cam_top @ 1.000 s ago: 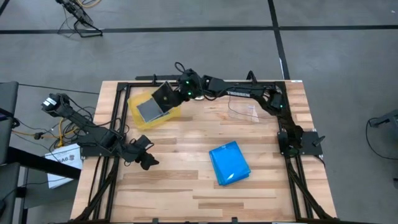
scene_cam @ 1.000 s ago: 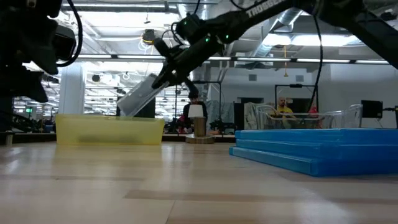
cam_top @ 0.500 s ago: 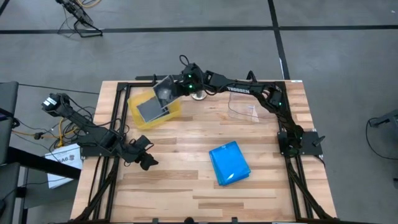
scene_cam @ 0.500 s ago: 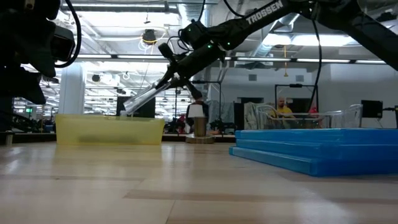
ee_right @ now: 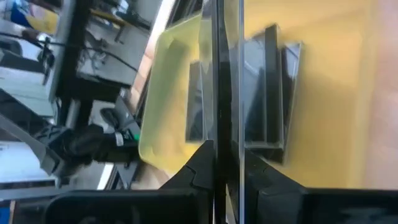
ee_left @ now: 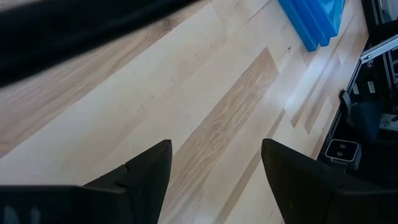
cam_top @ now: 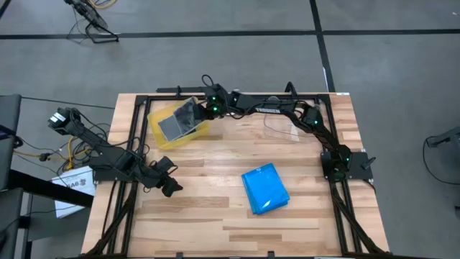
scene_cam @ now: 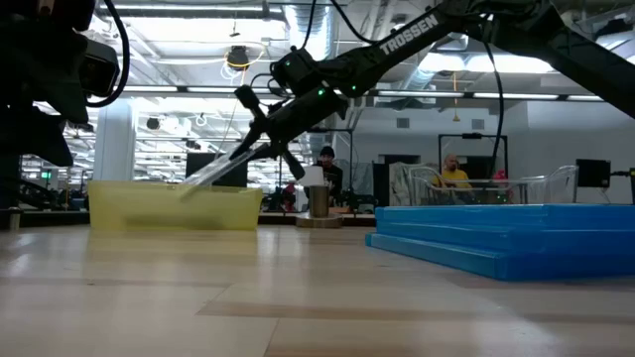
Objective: Pick & place jewel cases by type
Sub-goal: Put the black CD case into the yellow bin
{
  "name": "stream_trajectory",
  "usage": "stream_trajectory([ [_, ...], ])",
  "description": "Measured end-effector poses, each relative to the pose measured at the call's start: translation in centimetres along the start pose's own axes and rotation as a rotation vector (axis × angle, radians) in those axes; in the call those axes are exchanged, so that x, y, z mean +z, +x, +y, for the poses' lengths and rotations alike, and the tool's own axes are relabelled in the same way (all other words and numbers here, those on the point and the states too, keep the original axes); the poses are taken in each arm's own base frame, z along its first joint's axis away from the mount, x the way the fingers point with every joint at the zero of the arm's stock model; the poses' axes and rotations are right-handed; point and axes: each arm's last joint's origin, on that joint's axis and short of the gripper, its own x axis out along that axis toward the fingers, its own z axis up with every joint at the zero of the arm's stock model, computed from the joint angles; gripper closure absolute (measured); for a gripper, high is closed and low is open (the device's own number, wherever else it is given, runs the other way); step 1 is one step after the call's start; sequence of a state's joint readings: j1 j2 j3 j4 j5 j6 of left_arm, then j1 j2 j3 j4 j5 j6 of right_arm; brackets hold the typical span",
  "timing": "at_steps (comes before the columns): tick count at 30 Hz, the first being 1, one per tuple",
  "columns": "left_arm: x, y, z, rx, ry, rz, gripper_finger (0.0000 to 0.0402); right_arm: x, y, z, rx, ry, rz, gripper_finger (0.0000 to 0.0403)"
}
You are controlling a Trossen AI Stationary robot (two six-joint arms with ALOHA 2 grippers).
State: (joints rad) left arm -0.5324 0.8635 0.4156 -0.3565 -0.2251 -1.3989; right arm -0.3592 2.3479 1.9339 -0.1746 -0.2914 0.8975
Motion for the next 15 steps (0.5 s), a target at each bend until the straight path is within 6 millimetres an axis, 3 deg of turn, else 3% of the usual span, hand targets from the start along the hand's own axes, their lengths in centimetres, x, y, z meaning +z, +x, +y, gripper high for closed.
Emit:
stream_trajectory([
  [8,0.05,0.00,0.01,0.002,0.001,-0.011,0.0159,0.34,0.16,0.44,0.039,-0.005,0.028,0.0378],
  [15,0.08,0.00,0.02,0.004,0.002,-0.020,0.0159,0.22,0.20,0.30,0.025,-0.012,0.039,0.0328],
])
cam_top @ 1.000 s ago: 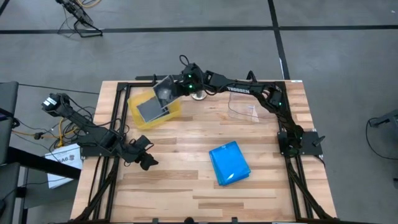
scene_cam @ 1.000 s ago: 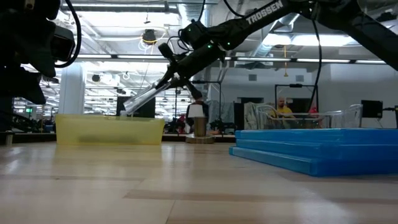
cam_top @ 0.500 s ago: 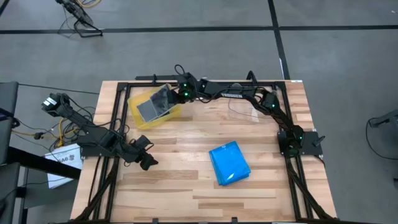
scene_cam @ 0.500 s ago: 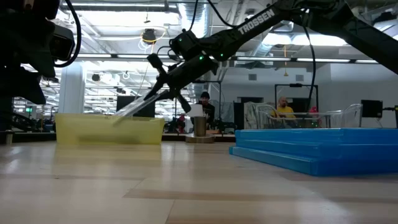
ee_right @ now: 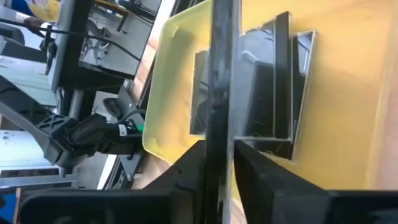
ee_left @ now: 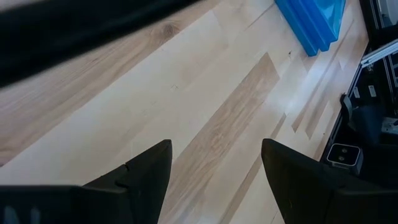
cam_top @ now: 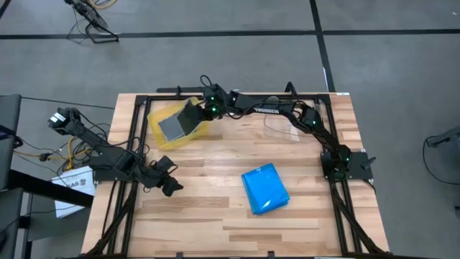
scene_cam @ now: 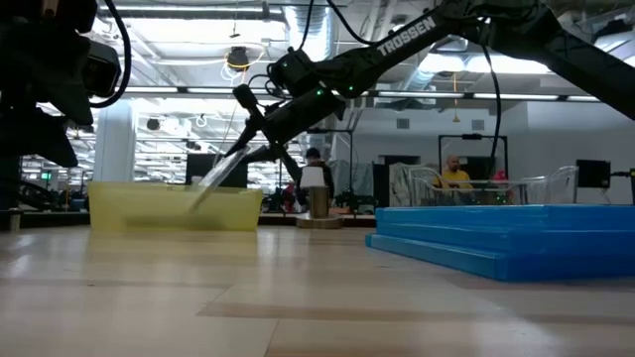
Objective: Pick & place jewel cases by type
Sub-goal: Put the black CD case into the yellow bin
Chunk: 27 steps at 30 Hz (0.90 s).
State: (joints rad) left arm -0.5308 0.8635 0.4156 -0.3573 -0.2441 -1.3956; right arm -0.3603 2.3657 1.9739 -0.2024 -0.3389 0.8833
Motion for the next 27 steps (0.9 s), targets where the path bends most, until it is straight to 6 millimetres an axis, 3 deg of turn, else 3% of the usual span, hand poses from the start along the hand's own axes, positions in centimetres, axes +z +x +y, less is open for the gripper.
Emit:
stream_trajectory([
  [17,0.0,0.0,0.0,0.001,0.000,-0.004,0.0159,-0.8,0.8,-0.4,-0.004,0.000,0.042,0.0216],
  [27,0.0,0.0,0.0,0.005,0.000,-0.004,0.0159,-1.6,1.5,-0.1,0.018,-0.171,0.056,0.0158],
])
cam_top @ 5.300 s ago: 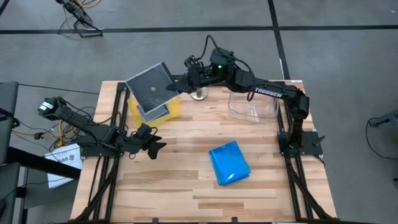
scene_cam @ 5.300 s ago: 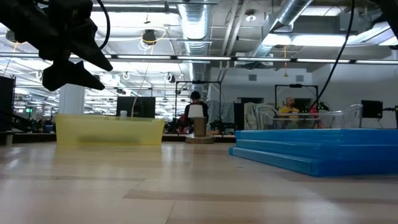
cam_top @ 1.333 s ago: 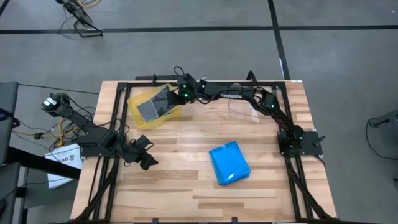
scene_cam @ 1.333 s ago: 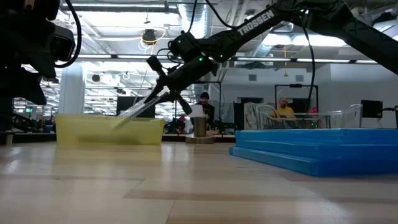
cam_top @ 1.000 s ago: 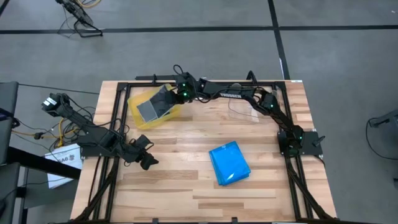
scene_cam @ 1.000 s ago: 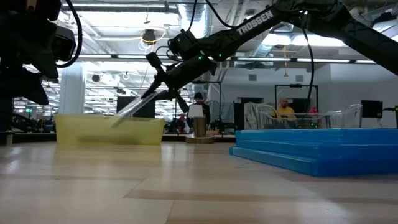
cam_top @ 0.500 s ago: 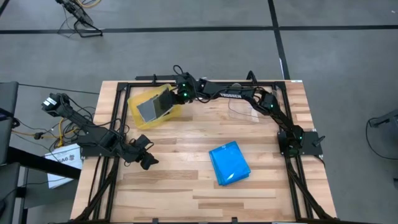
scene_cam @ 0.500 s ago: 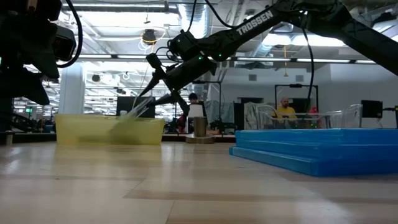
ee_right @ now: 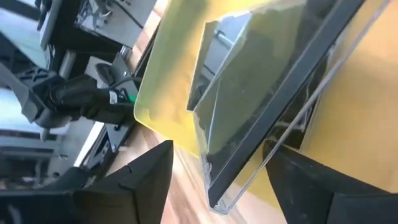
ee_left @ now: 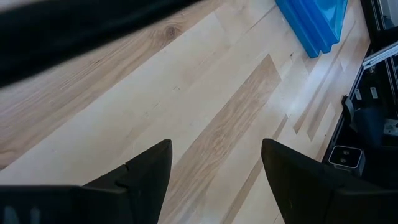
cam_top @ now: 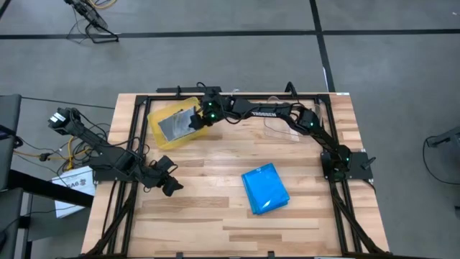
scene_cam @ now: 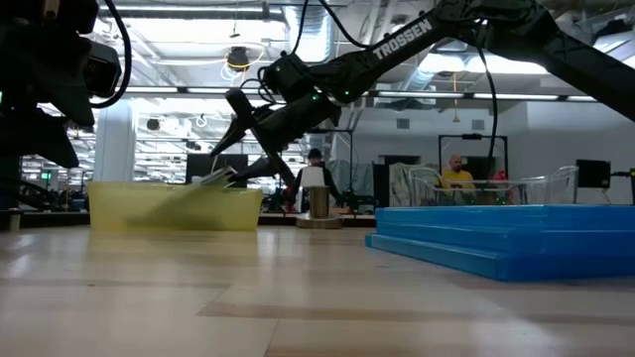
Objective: Pick & place jewel cases by type
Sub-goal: Put the black CD case into the yellow bin
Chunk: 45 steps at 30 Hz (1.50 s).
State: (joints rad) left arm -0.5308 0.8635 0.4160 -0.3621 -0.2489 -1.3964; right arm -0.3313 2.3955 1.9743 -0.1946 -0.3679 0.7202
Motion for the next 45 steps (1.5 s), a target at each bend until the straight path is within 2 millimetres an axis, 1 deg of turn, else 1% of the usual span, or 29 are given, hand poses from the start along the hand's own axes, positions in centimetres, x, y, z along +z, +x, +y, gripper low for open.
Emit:
stream_trajectory([
  [4,0.0,0.0,0.0,0.000,0.000,0.000,0.0159,0.4,0.0,0.2,0.020,-0.123,-0.039,0.0154],
  [7,0.0,0.0,0.0,0.000,-0.011,0.000,0.0159,0.7,-0.1,0.1,-0.005,-0.207,-0.077,0.0154],
  [9,0.0,0.0,0.0,-0.001,-0.013,0.000,0.0159,0.9,-0.2,-0.1,-0.033,-0.236,-0.097,0.0154],
  [13,0.0,0.0,0.0,0.006,-0.022,-0.010,0.0159,1.4,-0.5,-0.5,-0.045,-0.233,-0.109,0.0154],
  [16,0.3,0.0,0.3,0.044,-0.077,-0.111,0.0159,1.5,-0.5,-0.4,-0.043,-0.235,-0.115,0.0154],
  [20,0.7,-0.1,0.5,0.067,-0.144,-0.265,0.0159,1.1,-0.3,0.1,-0.033,-0.241,-0.103,0.0154],
  [23,0.8,-0.2,0.5,0.068,-0.149,-0.307,0.0159,0.6,0.0,0.7,-0.024,-0.258,-0.095,0.0154],
  [26,0.9,-0.2,0.7,0.087,-0.143,-0.340,0.0159,0.0,0.6,0.9,-0.025,-0.322,-0.099,0.0154],
  [29,1.1,-0.5,1.2,0.129,-0.117,-0.387,0.0159,-0.3,0.8,0.8,-0.039,-0.305,-0.079,0.0154],
  [32,1.7,-1.6,1.7,0.251,-0.083,-0.412,0.0159,0.1,0.5,0.6,-0.042,-0.296,-0.088,0.0154],
  [37,3.6,-5.3,1.7,0.448,0.019,-0.425,0.0159,0.7,0.2,0.0,-0.058,-0.280,-0.096,0.0154],
  [39,4.5,-6.8,1.7,0.508,0.037,-0.467,0.0159,0.8,0.2,-0.1,-0.054,-0.258,-0.094,0.0154],
  [42,5.4,-8.5,2.1,0.561,0.037,-0.523,0.0159,0.8,0.2,-0.1,-0.051,-0.255,-0.092,0.0154],
  [45,5.9,-9.4,2.7,0.572,0.043,-0.548,0.0159,0.7,0.2,-0.1,-0.051,-0.255,-0.092,0.0154],
])
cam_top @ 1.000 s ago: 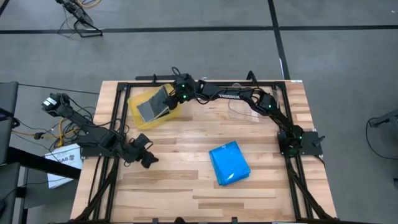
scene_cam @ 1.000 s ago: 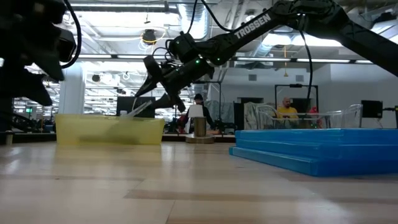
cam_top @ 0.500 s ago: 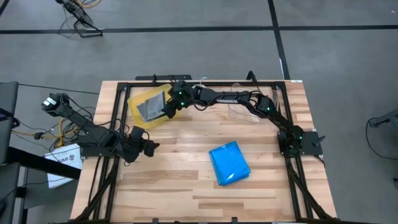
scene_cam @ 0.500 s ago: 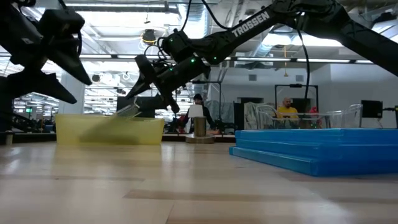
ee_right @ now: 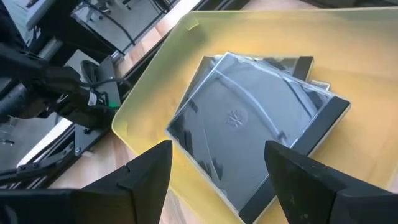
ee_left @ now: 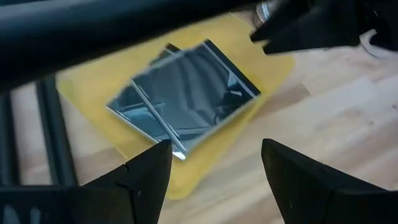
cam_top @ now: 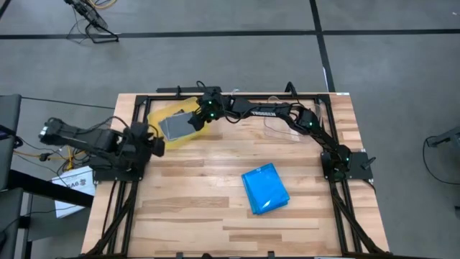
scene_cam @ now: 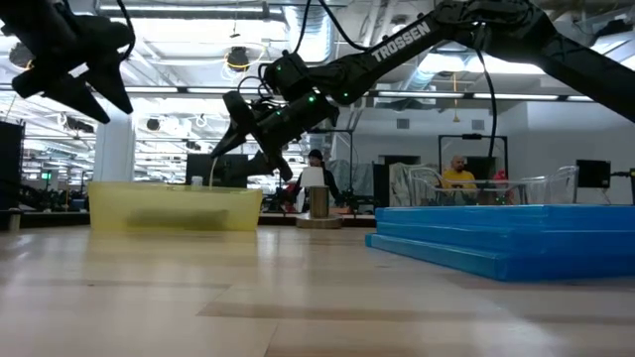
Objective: Pick & place jewel cases by type
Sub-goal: Put the black CD case into the yellow bin
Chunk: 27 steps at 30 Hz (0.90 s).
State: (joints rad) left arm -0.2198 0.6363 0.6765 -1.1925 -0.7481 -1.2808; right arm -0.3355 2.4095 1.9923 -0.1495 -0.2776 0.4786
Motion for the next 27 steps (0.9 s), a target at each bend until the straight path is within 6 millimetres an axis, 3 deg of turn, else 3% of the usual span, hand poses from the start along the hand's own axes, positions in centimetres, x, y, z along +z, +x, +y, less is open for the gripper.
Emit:
stream_trajectory([
  [8,1.7,0.0,0.4,-0.058,0.086,-0.058,0.0159,0.5,-0.3,-0.1,0.001,0.076,0.005,0.0162],
  [11,2.4,0.5,-0.2,-0.110,0.154,-0.039,0.0159,1.6,-0.9,0.7,0.000,0.050,0.009,0.0190],
  [14,3.1,1.4,-0.6,-0.102,0.198,-0.016,0.0159,3.0,-2.1,1.8,-0.002,-0.010,0.049,0.0242],
  [20,4.4,3.3,-0.4,-0.084,0.231,0.051,0.0159,4.2,-6.3,4.7,0.024,-0.166,0.282,0.0387],
  [27,6.2,5.9,0.3,-0.113,0.223,0.122,0.0159,3.1,-13.4,9.6,0.055,-0.328,0.451,0.0400],
])
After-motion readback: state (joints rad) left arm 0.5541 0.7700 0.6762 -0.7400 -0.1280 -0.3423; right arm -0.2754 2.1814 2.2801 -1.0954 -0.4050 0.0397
